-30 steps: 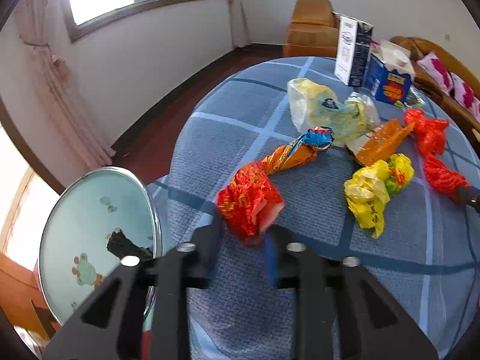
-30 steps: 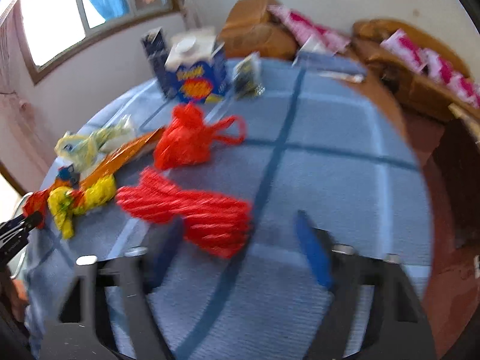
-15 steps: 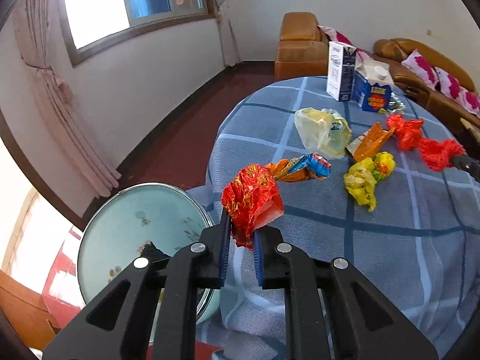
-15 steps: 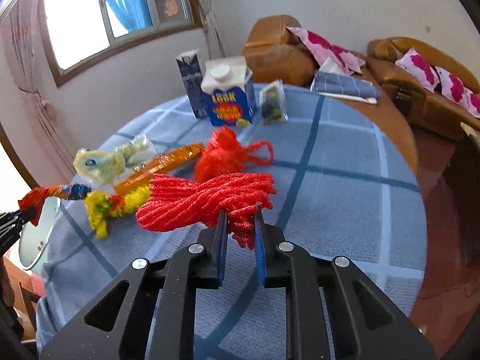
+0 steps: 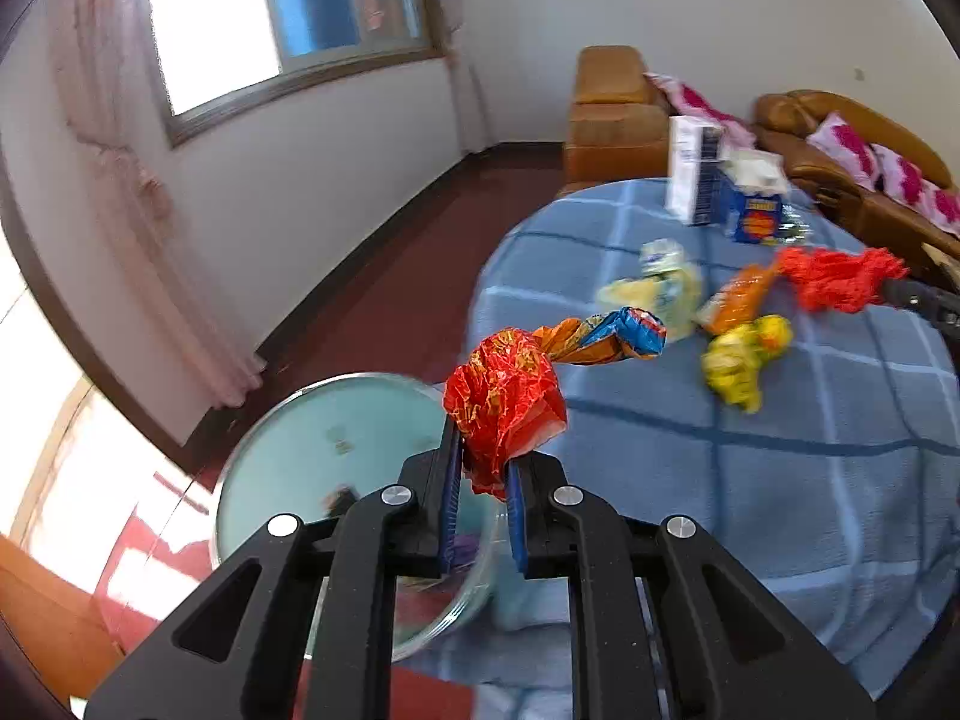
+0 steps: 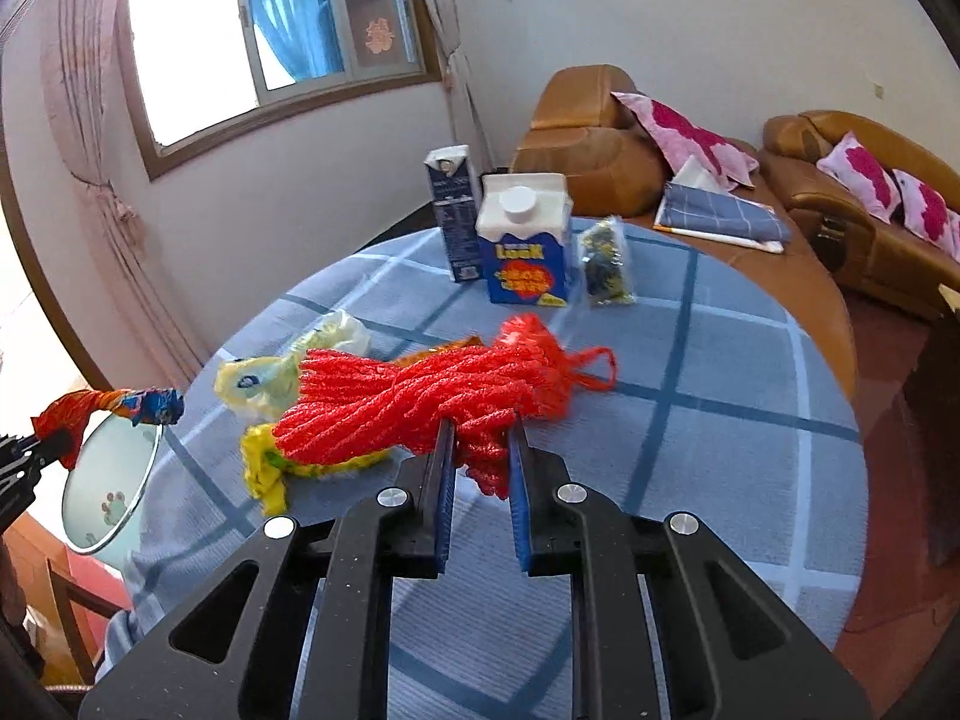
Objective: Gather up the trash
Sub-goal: 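Carry the red wrapper and red mesh net over the teal bin with both grippers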
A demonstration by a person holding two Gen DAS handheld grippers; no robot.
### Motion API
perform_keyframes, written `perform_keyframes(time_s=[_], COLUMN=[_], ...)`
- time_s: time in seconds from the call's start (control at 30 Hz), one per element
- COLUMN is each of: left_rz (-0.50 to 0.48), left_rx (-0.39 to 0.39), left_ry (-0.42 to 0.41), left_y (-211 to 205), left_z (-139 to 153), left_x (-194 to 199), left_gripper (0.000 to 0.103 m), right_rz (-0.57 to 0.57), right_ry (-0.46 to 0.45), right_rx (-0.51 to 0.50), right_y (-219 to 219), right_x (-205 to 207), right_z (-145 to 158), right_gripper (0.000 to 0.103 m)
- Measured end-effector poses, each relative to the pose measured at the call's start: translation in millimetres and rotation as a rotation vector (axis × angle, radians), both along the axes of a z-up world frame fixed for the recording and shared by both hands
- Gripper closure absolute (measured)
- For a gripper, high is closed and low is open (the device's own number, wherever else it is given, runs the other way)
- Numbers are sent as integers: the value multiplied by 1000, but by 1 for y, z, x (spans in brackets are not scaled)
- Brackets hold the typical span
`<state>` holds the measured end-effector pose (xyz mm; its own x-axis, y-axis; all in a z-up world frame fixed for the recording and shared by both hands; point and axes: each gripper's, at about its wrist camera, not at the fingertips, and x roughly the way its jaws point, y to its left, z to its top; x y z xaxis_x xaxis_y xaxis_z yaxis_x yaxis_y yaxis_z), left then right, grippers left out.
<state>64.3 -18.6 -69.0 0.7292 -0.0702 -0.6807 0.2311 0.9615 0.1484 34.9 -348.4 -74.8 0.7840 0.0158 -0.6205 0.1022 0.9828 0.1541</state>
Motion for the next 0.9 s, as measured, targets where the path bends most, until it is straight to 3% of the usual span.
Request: perform_keyframes(time_s=[0.23,0.9], left_rz=[104,258], left_rx=[31,68], left_ry=[18,61], left_y=[45,121], left_z=[-11,-29], left_x=[6,7], left_gripper=[90,90], right_rz=[93,351], right_ry=[-6,13], right_rx=[-18,-70], right_y=[41,172], right_x=[23,75], right_z=[3,-5], right_gripper=[86,86])
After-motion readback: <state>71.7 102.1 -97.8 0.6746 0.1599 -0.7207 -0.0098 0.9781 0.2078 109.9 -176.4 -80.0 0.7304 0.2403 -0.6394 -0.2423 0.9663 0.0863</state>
